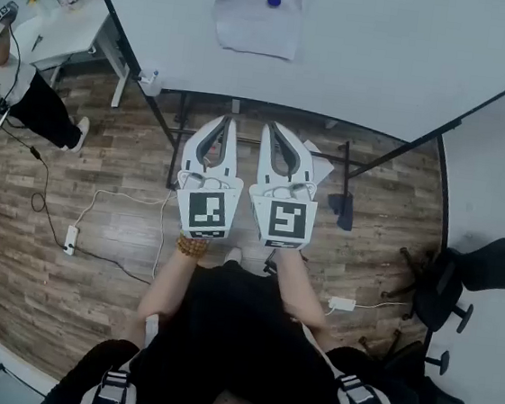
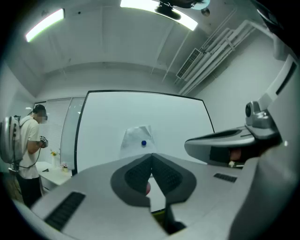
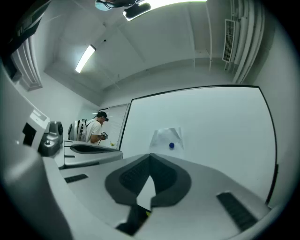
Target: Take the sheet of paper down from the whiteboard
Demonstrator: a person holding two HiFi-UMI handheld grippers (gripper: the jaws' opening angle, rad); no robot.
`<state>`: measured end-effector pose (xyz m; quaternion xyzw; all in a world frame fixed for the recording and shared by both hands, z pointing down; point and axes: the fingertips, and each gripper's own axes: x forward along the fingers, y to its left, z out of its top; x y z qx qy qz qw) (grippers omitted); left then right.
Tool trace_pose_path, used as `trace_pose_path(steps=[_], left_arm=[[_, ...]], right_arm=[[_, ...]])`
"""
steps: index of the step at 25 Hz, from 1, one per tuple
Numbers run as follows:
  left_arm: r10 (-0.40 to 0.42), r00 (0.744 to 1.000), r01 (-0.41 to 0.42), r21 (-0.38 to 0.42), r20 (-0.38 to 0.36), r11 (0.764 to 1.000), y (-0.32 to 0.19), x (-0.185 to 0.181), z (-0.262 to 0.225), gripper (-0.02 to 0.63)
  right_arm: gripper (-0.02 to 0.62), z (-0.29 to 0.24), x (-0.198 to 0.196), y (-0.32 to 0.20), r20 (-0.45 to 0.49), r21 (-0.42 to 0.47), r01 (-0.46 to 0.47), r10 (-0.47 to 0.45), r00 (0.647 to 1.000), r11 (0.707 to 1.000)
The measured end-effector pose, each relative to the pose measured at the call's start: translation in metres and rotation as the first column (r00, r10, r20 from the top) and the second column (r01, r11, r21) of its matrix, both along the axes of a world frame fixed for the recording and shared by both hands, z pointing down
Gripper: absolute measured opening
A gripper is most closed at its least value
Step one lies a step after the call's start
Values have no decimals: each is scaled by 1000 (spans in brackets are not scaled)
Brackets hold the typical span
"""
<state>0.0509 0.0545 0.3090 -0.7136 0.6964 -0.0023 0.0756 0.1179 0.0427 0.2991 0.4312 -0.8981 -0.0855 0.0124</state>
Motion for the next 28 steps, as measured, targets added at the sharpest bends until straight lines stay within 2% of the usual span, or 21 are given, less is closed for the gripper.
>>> trace_pose_path(steps=[8, 17, 28], left_arm=[[25, 1000, -25, -1, -5, 1000, -21, -1, 3, 9], [96, 995, -96, 25, -22, 995, -75, -11, 0, 9], [135, 990, -133, 49, -30, 990, -136, -43, -7, 9]], right_arm=[[-2, -2, -3, -20, 55, 7, 27, -28, 998, 1000], [-2, -2, -18, -66, 16, 29, -29, 29, 999, 999], [-2, -16, -50, -119, -25, 113, -41, 44, 999, 993]])
